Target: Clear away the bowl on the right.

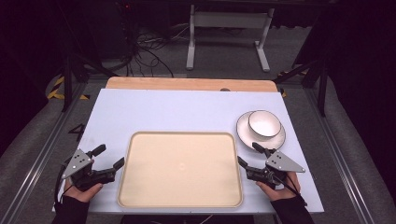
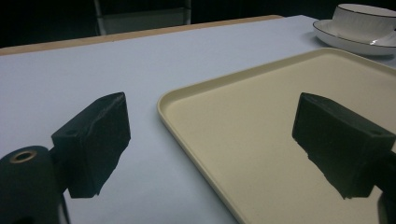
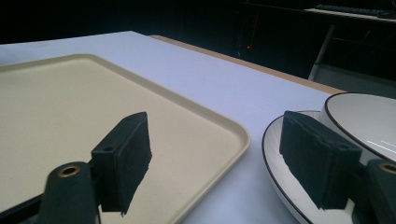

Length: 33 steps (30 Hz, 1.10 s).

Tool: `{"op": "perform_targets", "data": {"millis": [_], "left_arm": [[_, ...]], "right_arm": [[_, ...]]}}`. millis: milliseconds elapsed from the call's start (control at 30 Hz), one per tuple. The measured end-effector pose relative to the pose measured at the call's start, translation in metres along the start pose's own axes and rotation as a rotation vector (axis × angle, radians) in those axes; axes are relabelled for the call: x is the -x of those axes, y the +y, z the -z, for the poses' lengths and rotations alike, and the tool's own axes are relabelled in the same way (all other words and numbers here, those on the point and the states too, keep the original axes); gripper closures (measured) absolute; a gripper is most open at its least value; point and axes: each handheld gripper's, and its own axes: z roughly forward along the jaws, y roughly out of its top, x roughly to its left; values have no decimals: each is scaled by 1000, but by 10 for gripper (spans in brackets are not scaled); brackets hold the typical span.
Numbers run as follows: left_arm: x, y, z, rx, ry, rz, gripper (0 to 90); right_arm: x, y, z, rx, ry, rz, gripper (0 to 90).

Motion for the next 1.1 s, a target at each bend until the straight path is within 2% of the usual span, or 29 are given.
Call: {"op": "perform_targets", "data": {"millis": [333,600,700,833,1100], "left_arm": [[0,0,0,-3,-1,-2,124],[-1,0,1,4,6,6,124],[-1,0,1,3,7,4,124],[0,0,1,2,8,1,124],[-1,0,1,-4,9,1,124]], "right_arm": [[0,0,0,-3,-2,-13,250],[1,5,5,25,-4,-25,248],[3,9,6,38,-3,-44,247],[1,18,10,58,-1,-29,246],[0,33,16,86,13,-30,236]]}}
